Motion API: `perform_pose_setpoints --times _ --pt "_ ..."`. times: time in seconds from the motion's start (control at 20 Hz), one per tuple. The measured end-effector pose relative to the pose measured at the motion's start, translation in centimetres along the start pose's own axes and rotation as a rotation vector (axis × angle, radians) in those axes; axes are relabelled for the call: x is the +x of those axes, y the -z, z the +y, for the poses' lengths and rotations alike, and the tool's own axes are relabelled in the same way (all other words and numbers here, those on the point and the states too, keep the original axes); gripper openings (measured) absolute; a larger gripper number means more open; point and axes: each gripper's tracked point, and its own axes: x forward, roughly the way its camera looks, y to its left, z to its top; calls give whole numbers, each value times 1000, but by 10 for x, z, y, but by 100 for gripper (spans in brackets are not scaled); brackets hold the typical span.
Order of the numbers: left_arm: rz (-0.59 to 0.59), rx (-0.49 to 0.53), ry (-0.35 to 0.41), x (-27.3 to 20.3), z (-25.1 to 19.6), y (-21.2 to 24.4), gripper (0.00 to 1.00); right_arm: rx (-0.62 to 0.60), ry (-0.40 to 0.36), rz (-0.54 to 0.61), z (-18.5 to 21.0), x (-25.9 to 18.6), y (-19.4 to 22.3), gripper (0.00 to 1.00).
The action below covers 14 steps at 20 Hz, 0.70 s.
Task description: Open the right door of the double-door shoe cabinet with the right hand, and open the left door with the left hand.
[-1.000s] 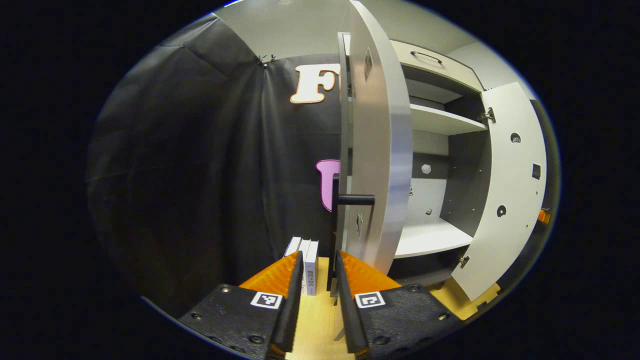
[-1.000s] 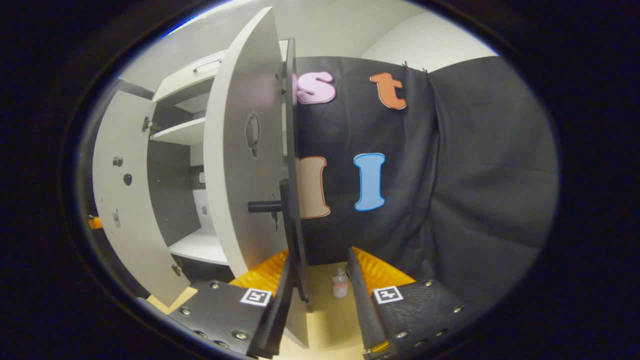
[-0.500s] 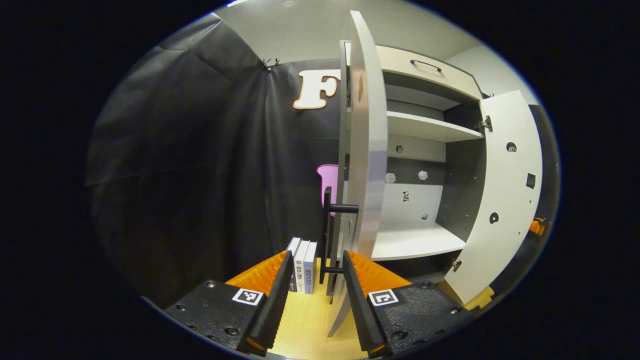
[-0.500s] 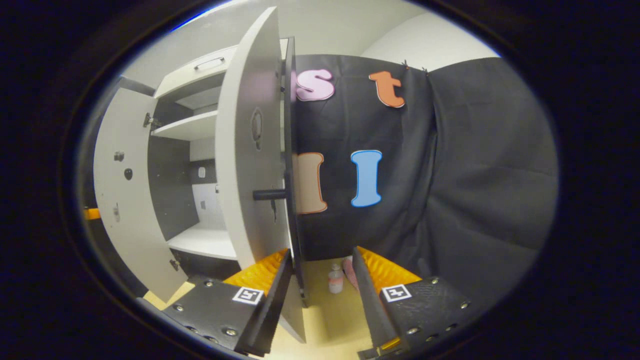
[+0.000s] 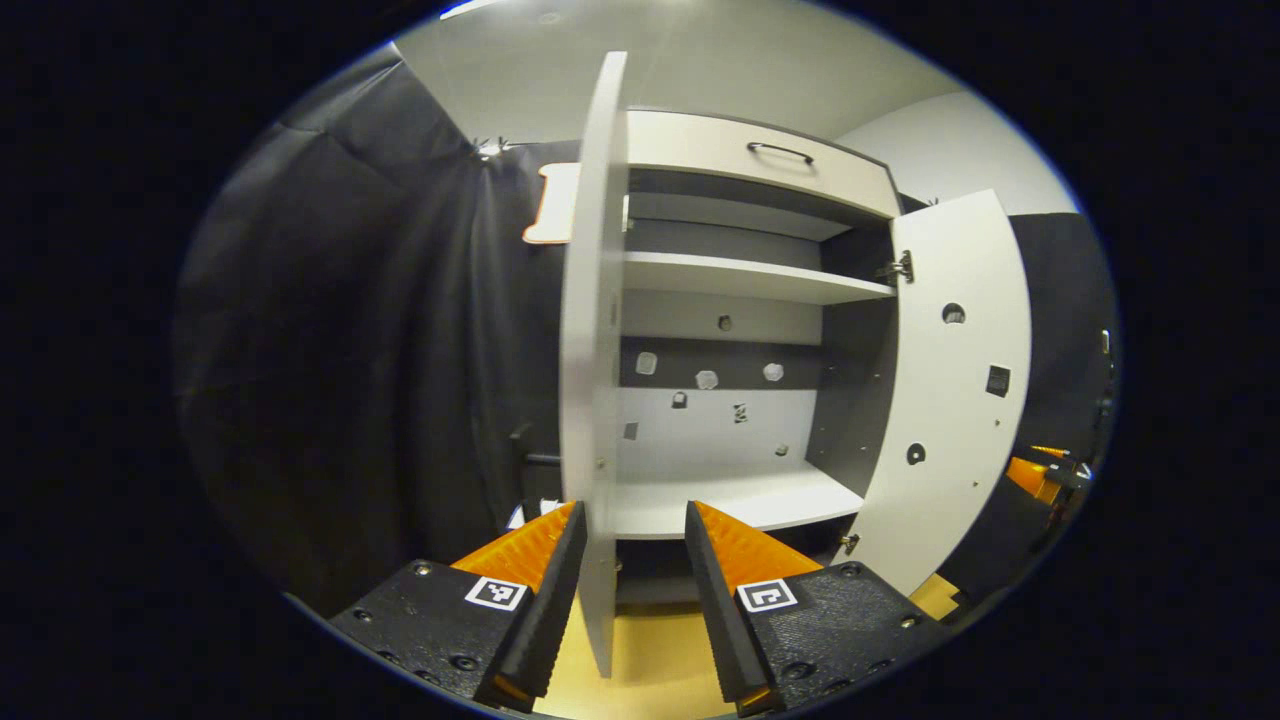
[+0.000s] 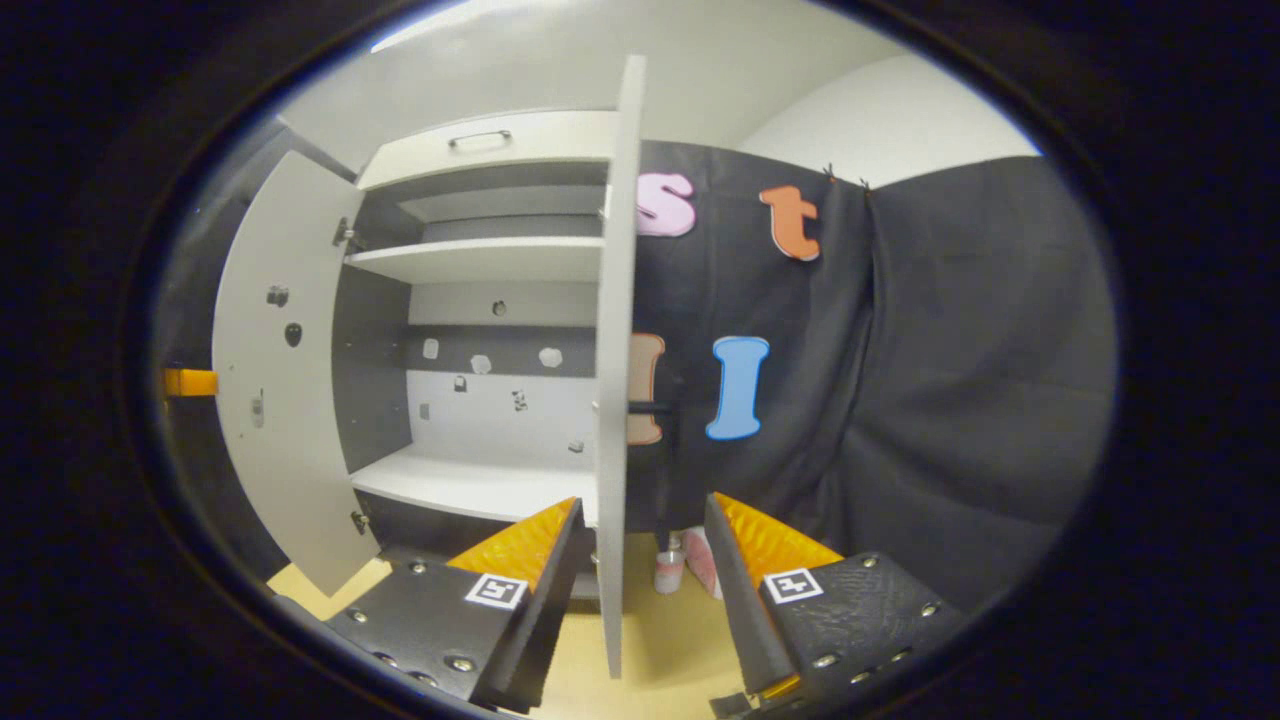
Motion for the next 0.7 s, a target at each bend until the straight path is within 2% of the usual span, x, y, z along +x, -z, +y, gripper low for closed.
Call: perform_pose_setpoints --times 0.2,0.55,0.6,0.7 --pt "-22 -28 108 17 -42 -10 62 -3 -55 -33 40 -17 -23 71" --pt "-10 -105 256 44 -118 -5 63 10 -178 -21 130 -6 -35 68" --pt "-5 -117 276 47 -128 -3 67 12 -197 -20 141 -5 -38 72" --pt "0 -115 289 52 -138 -1 70 -2 -215 -33 157 -2 -43 86"
